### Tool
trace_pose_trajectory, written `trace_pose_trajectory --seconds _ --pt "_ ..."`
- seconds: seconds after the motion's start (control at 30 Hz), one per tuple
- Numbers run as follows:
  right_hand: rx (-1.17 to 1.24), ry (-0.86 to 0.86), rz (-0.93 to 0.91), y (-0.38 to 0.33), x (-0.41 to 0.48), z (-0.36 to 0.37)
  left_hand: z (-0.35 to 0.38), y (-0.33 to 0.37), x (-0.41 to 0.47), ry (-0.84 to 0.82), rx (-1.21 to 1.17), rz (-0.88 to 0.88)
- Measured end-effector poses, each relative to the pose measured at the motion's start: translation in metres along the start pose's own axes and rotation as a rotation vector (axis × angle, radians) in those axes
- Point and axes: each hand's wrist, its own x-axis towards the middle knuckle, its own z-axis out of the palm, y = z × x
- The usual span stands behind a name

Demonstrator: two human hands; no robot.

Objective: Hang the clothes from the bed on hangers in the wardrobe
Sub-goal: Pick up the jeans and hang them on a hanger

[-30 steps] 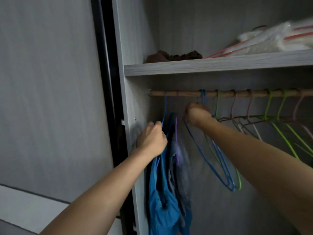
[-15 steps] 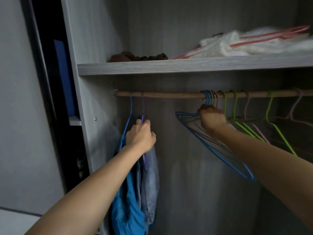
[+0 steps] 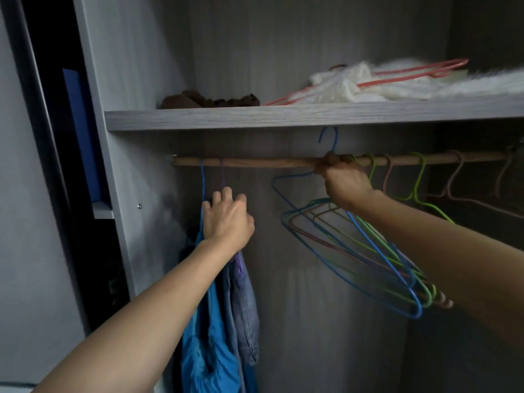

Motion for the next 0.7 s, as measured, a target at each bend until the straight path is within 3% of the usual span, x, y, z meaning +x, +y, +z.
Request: trace_pose_trajectory --seconds 0.3,0.57,0.7 --pt "0.21 0.029 0.325 -0.029 -0.061 -0.022 0.007 -0.006 -0.007 -0.036 -0.102 0.249" --pt "0.264 0.046 0.298 -0.027 -0.203 -0.071 0.018 0.059 -0.06 -0.068 -0.284 0.492" --pt "0.365 0.069 0.614 0.002 -0.286 -0.114 0.008 0.12 -0.097 -0.116 -0.474 0.579"
